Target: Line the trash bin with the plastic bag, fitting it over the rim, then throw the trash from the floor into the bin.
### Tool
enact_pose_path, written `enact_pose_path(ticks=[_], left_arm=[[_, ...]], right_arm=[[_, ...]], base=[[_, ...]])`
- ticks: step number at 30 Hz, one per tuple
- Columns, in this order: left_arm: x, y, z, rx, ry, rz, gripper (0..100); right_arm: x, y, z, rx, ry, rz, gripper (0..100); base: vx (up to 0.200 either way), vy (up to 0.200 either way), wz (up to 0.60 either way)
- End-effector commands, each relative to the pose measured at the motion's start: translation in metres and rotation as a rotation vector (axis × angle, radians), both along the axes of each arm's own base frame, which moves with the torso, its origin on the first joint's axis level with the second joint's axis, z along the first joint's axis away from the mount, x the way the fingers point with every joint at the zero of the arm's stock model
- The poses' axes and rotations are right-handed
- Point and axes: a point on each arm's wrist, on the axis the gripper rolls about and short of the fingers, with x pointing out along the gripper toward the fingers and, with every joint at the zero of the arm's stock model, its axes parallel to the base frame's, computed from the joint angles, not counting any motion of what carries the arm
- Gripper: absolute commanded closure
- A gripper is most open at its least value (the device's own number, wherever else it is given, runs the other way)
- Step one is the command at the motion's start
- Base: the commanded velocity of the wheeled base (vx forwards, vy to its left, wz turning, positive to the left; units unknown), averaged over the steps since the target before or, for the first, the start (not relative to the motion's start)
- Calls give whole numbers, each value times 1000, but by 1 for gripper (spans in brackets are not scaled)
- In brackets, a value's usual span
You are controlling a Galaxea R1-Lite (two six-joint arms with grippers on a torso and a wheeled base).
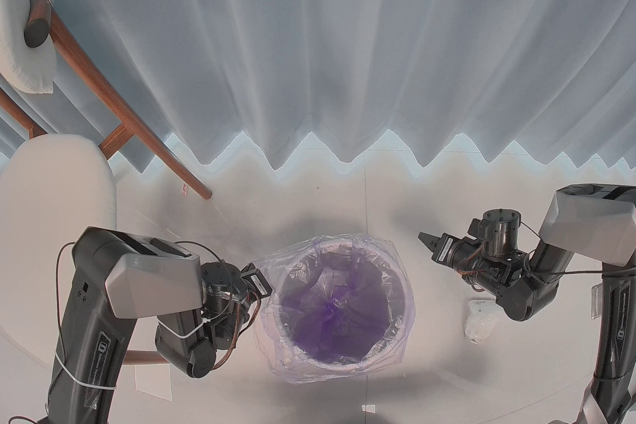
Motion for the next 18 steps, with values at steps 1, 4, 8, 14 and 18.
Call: enact_pose_path(ticks=[1,4,8,14,18], left_arm=[[-2,-5,-1,-9,-2,-6,100],[-2,-8,9,-26,-23,-10,100],[-2,-8,13,-29,-30,-9,100],[-3,-11,18,-33,-47,-8,0],[-3,-11,31,-46,-75,2,0]], right_arm=[[-19,2,13,20,-43,34,0],[-30,7,12,25,-42,78,0],[-39,17,9,27,-44,113,0],[-55,28,1,3,-26,169,0],[-56,26,-4,-7,-9,166,0]], base=[[0,0,0],[0,0,0],[0,0,0],[0,0,0],[0,0,0]])
